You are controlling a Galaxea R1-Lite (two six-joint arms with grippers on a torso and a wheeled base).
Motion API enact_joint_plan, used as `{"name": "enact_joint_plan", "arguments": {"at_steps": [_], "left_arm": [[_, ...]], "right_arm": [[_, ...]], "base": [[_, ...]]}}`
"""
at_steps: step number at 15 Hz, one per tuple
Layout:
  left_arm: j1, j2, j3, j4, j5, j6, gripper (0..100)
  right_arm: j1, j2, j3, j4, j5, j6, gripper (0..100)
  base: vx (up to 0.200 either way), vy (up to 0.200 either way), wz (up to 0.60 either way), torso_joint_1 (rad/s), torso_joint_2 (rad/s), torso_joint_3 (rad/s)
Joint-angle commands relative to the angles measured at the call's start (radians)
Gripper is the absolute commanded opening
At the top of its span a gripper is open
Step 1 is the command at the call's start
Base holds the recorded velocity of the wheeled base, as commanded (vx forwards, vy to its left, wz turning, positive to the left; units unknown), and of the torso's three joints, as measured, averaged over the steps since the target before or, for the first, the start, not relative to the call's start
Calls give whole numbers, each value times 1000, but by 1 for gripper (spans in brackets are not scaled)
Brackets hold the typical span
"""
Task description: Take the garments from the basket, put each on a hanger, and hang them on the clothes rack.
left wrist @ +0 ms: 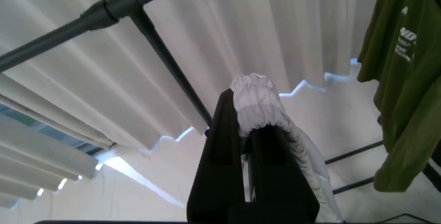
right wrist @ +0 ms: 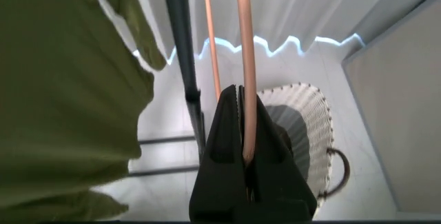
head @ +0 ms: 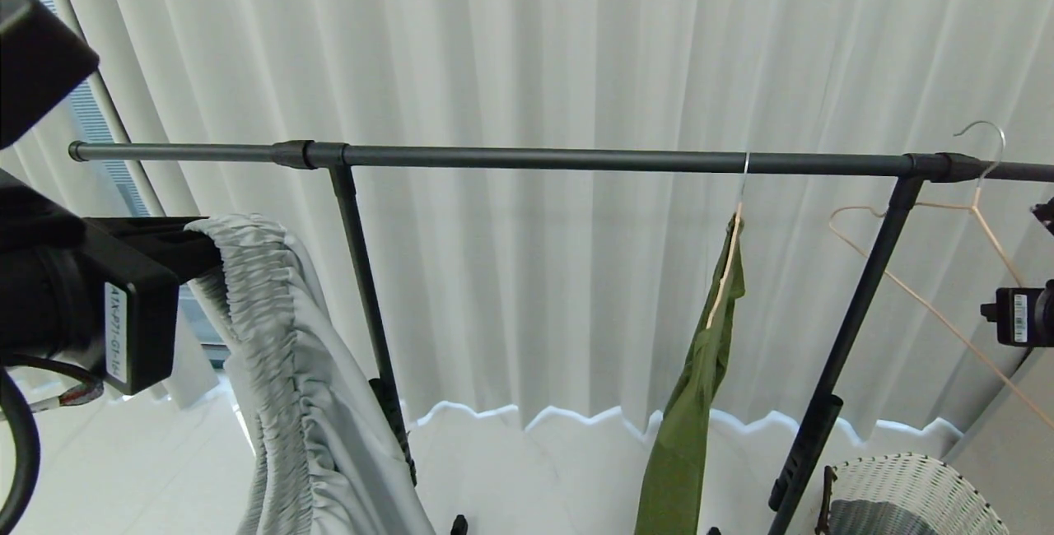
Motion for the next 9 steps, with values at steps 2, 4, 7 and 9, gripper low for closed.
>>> {"name": "enact_joint_plan", "arguments": {"at_steps": [2,4,7,9], "left_arm": [[-1,-1,-1,0,0,0,0],[-1,-1,-1,0,0,0,0],[1,5,-1,0,0,0,0],[1,9,1,0,0,0,0]], "right_arm": [[1,-115,62,10,-1,-3,0],[1,-155,76,45,-1,-3,0],[2,-192,77,76,0,-3,0],[2,-201,82,77,0,-3,0]], "base": [[-200,0,0,10,2,0],[-200,0,0,-17,0,10],[-200,0,0,1,2,4],[-200,0,0,-2,7,2]]}}
